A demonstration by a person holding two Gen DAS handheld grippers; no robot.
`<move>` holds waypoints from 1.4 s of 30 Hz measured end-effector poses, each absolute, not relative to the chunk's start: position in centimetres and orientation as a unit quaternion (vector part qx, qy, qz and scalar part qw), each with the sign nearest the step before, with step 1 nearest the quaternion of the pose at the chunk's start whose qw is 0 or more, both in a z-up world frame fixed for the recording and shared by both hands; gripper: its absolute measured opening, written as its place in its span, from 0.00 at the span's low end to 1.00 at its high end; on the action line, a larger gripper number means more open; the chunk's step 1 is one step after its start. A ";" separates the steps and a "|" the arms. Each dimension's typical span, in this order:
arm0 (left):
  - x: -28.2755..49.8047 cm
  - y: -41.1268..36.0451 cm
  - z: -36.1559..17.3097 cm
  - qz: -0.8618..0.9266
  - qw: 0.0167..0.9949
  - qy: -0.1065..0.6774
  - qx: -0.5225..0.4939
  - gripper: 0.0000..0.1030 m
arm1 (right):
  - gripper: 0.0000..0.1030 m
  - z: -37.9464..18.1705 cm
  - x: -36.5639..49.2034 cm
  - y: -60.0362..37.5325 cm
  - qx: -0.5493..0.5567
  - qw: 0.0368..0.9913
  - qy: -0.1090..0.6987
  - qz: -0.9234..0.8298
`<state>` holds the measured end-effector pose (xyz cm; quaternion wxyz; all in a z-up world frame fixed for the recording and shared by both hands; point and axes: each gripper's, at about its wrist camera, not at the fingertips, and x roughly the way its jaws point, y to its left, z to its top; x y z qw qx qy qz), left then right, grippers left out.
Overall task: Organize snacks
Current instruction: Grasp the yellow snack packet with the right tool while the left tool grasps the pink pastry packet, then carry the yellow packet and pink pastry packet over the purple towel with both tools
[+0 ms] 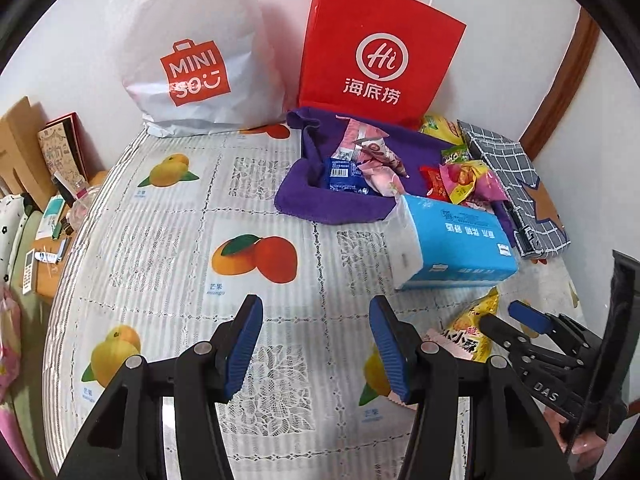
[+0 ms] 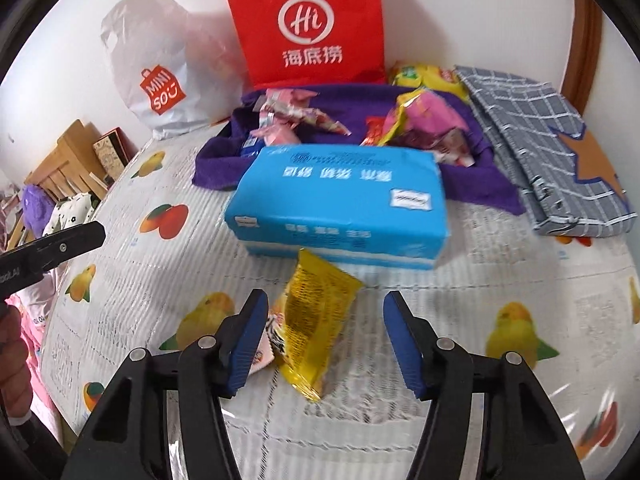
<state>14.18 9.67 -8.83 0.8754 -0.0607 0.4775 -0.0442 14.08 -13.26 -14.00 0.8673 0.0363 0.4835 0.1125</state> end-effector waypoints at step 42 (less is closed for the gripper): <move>12.3 -3.3 -16.2 -0.159 0.821 0.543 0.080 0.33 | 0.42 -17.4 13.2 -21.9 0.023 0.862 0.495 0.108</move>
